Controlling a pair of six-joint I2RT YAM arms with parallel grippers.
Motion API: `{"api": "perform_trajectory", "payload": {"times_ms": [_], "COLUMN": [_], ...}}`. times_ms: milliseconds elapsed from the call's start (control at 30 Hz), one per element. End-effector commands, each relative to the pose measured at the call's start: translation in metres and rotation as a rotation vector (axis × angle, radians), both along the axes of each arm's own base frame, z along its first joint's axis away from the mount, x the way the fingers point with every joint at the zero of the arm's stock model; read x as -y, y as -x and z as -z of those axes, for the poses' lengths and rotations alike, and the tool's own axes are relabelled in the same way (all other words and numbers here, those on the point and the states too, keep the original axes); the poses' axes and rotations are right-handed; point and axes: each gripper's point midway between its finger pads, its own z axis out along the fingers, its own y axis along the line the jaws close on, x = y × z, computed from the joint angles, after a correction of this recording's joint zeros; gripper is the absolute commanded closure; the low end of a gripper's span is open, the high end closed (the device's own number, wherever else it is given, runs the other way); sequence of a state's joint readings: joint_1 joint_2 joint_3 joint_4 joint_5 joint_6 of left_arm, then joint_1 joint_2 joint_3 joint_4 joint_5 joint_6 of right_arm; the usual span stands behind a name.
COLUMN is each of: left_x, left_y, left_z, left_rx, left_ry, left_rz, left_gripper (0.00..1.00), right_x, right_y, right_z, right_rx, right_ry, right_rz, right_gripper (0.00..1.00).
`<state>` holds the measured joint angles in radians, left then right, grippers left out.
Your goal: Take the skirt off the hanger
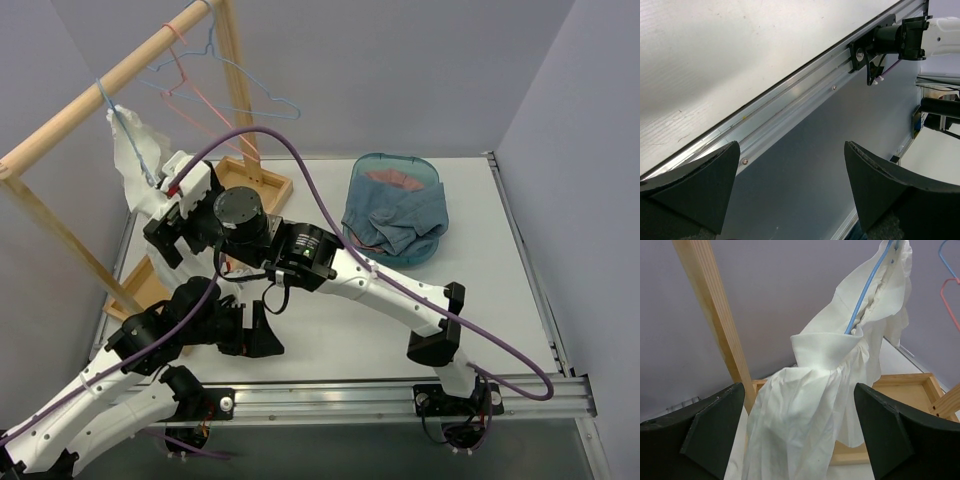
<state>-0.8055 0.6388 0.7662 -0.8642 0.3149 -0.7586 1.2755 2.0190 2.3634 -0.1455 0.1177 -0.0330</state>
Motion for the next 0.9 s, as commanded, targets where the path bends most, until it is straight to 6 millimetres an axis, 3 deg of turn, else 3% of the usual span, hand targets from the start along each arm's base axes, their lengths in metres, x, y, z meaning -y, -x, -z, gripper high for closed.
{"api": "perform_trajectory", "payload": {"times_ms": [0, 133, 333, 400, 433, 467, 500, 533, 567, 867], "left_x": [0.005, 0.004, 0.003, 0.003, 0.003, 0.004, 0.004, 0.005, 0.005, 0.005], "left_y": [-0.001, 0.0, 0.003, 0.002, 0.003, 0.002, 0.002, 0.002, 0.002, 0.002], "left_z": [-0.016, -0.015, -0.017, -0.018, -0.018, -0.018, -0.018, -0.019, -0.017, -0.021], "left_rx": [0.035, 0.034, 0.04, 0.045, 0.046, 0.05, 0.052, 0.054, 0.052, 0.077], "left_ry": [0.053, 0.049, 0.057, 0.061, 0.063, 0.064, 0.066, 0.066, 0.064, 0.071], "left_rz": [0.006, 0.009, 0.018, 0.019, 0.022, 0.023, 0.026, 0.026, 0.028, 0.04], "left_gripper": [0.06, 0.06, 0.06, 0.06, 0.06, 0.06, 0.06, 0.06, 0.06, 0.06], "right_x": [-0.008, -0.017, -0.023, -0.023, -0.024, -0.021, -0.021, -0.019, -0.014, -0.02], "right_y": [-0.013, -0.018, -0.028, -0.029, -0.03, -0.03, -0.033, -0.037, -0.037, -0.044], "right_z": [-0.011, 0.003, 0.021, 0.026, 0.019, 0.015, 0.023, 0.016, 0.01, -0.014], "right_rx": [0.046, 0.041, 0.048, 0.057, 0.073, 0.084, 0.09, 0.12, 0.137, 0.303], "right_ry": [-0.05, -0.038, -0.012, 0.002, -0.026, -0.035, -0.021, -0.043, -0.056, -0.157], "right_rz": [0.043, 0.038, 0.07, 0.072, 0.073, 0.08, 0.09, 0.117, 0.129, 0.148], "right_gripper": [0.13, 0.13, 0.24, 0.37, 0.45, 0.69, 0.81, 0.94, 1.0, 1.0]}}
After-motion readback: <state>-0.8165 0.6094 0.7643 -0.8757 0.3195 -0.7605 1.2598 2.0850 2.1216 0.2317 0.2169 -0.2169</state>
